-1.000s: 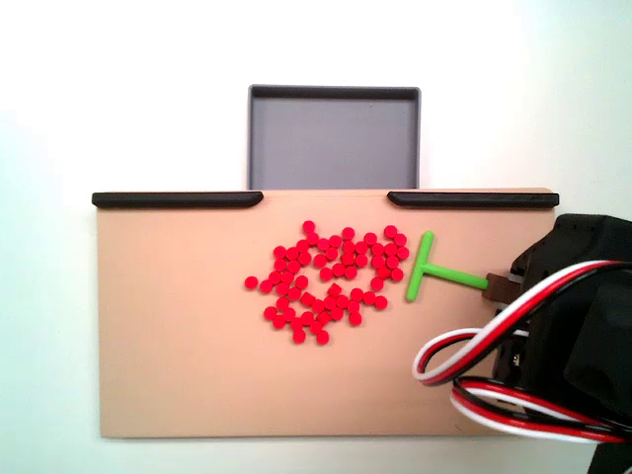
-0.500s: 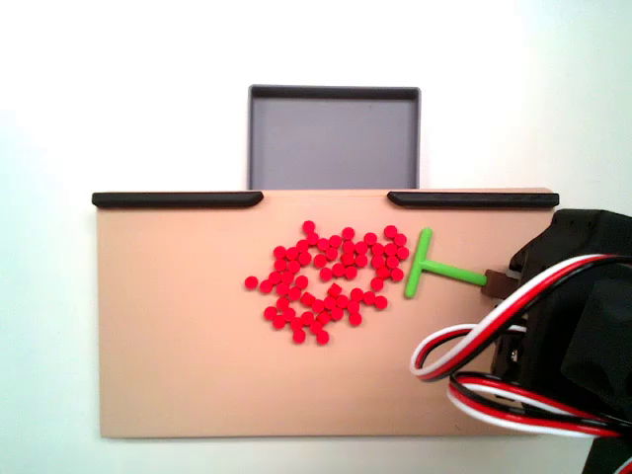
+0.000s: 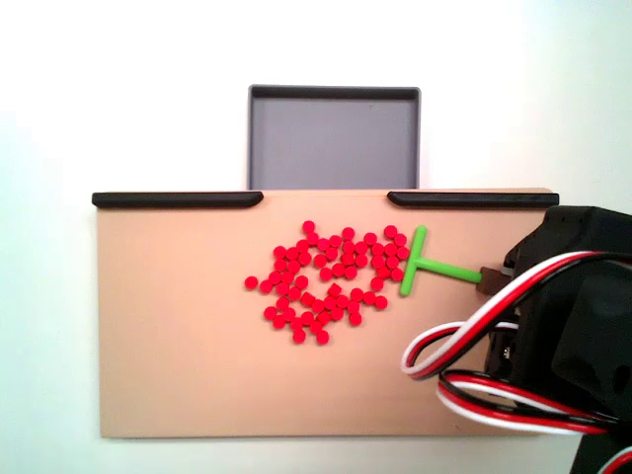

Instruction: Push granules from right to the grey container

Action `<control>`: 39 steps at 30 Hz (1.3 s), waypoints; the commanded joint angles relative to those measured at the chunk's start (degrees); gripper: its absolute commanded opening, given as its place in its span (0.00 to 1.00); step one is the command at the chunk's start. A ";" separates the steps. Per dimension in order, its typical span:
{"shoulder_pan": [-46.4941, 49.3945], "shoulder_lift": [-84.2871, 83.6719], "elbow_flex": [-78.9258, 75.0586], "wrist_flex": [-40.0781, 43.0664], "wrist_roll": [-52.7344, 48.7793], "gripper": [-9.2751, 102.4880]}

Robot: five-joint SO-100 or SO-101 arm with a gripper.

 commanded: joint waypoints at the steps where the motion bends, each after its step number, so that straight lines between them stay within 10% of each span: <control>1: -0.70 0.26 -1.58 -0.26 -26.10 0.08; 39: -2.20 0.26 -1.49 0.35 -24.35 0.08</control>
